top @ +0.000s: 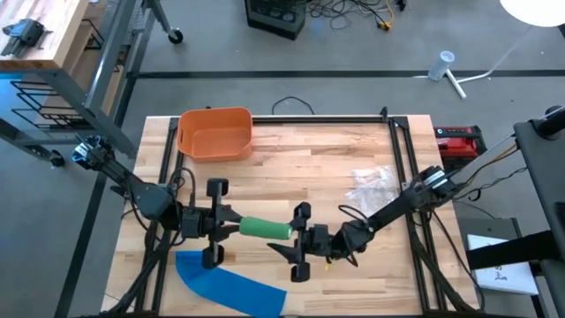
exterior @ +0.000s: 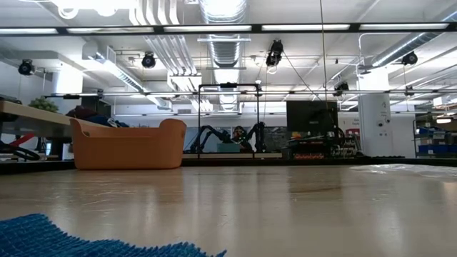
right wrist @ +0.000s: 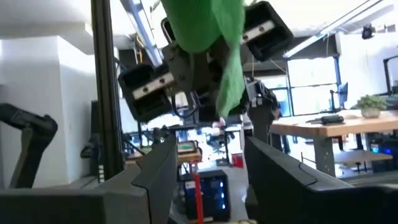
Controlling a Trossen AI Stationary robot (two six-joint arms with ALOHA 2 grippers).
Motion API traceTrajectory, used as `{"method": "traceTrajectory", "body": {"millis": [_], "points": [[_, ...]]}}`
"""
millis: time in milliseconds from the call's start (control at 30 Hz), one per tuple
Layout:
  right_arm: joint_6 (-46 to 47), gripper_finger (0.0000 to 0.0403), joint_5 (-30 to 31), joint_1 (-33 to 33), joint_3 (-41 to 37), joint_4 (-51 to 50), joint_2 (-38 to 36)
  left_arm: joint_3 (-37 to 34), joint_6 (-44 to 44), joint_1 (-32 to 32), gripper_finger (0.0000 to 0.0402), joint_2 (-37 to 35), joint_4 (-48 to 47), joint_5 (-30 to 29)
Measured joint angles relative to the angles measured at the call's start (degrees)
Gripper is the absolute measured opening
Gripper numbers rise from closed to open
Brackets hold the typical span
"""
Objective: Roll bandage
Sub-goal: Roll the green bandage
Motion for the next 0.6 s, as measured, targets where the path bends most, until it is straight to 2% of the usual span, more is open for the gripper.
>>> {"method": "traceTrajectory", "body": {"millis": [400, 600], "points": [[0.97, 0.0117, 0.43, -0.11, 1.55, 0.32, -0.02, 0.0, 0.21, 0.0, 0.0007, 0.0, -0.14, 0.0], [1.0, 0.0064, 5.18, -0.13, 1.8, 0.85, -0.04, 0.0, 0.42, 0.0, 0.0007, 0.0, -0.14, 0.0]]}}
